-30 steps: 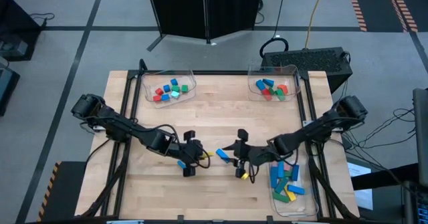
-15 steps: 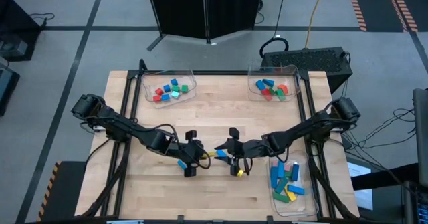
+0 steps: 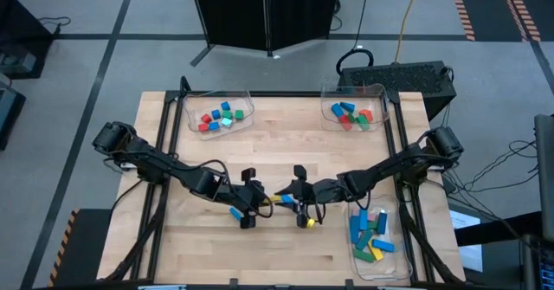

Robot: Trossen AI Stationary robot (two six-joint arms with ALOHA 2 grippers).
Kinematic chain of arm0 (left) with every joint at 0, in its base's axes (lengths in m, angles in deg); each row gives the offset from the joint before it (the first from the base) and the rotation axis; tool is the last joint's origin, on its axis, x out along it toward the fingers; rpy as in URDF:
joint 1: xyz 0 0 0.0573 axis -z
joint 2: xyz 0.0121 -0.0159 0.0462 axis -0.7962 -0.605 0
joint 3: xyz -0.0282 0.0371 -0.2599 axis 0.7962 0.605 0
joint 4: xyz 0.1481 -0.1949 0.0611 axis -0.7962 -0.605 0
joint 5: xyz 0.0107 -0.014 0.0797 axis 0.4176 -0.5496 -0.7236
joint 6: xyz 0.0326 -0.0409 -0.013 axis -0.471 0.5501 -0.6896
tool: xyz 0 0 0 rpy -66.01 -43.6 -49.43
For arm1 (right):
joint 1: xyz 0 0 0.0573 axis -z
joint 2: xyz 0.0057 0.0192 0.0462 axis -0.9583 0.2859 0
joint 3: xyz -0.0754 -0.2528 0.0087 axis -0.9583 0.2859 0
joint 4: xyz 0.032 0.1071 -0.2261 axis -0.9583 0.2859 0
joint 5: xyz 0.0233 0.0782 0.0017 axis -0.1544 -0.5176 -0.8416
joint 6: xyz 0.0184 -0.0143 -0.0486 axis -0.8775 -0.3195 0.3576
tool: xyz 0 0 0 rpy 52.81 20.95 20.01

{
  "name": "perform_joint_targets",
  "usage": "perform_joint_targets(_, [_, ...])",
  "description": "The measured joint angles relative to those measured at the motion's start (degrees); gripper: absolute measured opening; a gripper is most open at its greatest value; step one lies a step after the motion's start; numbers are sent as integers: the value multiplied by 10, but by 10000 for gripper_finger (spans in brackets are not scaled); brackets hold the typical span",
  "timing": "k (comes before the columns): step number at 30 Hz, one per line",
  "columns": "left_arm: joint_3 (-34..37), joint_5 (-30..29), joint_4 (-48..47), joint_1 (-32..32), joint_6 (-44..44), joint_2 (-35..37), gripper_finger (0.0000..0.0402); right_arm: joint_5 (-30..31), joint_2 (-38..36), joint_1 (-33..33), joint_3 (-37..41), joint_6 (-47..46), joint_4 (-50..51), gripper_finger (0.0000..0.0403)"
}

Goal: Sort blocks by size
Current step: Put the yellow rectangular block into the bottom right transparent bin

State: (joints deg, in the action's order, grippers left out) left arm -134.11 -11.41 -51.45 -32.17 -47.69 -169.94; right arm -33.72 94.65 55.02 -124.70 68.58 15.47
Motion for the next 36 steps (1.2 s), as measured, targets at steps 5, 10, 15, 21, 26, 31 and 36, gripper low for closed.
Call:
perform_joint_targets(5, [0,0,1,0,1,0,41,0,0,0,0,8,6,58])
perform_joint_targets(10, [0,0,1,0,1,0,61,0,0,0,0,19,7,36])
perform_joint_targets(15, [0,-2,5,-1,2,0,92,-2,-1,0,0,17,10,36])
perform_joint_targets(21, [0,-2,-2,0,2,0,97,4,-9,-8,0,16,37,36])
perform_joint_targets(26, [0,-2,-18,0,-9,0,99,1,-63,-16,0,-3,139,36])
perform_joint_targets(31, [9,-10,-2,0,-47,0,100,2,-138,-31,-1,-51,280,36])
perform_joint_targets(36, [10,-96,1,0,-47,-14,100,-23,-216,-55,-1,-143,448,36])
